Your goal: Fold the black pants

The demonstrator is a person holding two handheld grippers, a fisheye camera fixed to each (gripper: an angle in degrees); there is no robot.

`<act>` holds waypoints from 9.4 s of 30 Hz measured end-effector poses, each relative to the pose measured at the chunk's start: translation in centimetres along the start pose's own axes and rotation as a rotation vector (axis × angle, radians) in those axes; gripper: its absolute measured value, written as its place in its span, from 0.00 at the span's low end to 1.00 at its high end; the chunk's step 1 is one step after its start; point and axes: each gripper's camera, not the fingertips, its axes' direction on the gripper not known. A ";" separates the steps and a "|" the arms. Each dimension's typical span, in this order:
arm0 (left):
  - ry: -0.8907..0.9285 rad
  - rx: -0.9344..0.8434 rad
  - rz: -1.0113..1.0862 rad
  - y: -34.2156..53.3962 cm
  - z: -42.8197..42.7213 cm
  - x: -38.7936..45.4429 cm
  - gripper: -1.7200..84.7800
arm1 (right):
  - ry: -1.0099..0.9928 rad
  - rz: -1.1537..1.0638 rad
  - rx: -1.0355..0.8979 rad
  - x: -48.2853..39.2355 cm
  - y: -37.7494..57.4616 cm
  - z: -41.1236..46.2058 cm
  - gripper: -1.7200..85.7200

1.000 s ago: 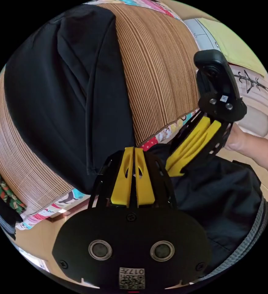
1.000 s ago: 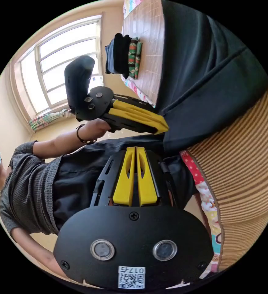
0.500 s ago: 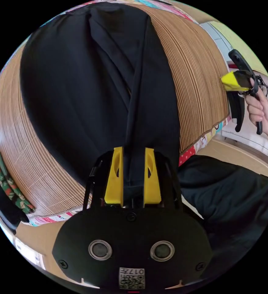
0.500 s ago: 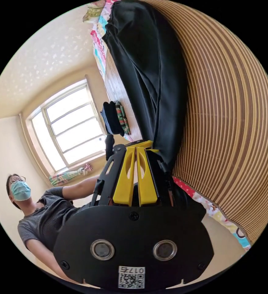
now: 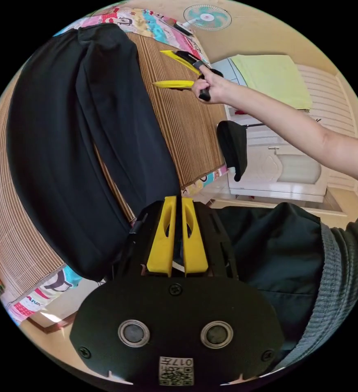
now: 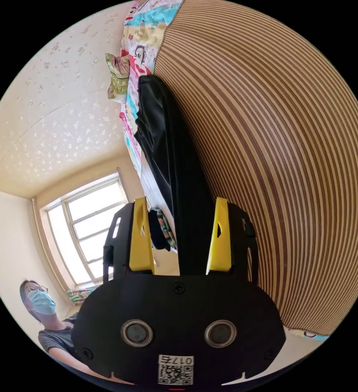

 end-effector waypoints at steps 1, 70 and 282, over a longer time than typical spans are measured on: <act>0.015 0.010 0.004 -0.2 -0.3 0.7 0.03 | 0.001 -0.004 0.001 -0.4 -1.2 0.4 0.25; -0.033 -0.010 -0.753 13.6 -13.4 -8.5 0.03 | 0.663 -0.253 -0.898 -4.2 19.7 31.9 0.06; 0.043 -0.161 -0.946 7.1 -1.1 1.8 0.01 | -0.143 0.014 0.333 -9.5 26.8 -22.0 0.02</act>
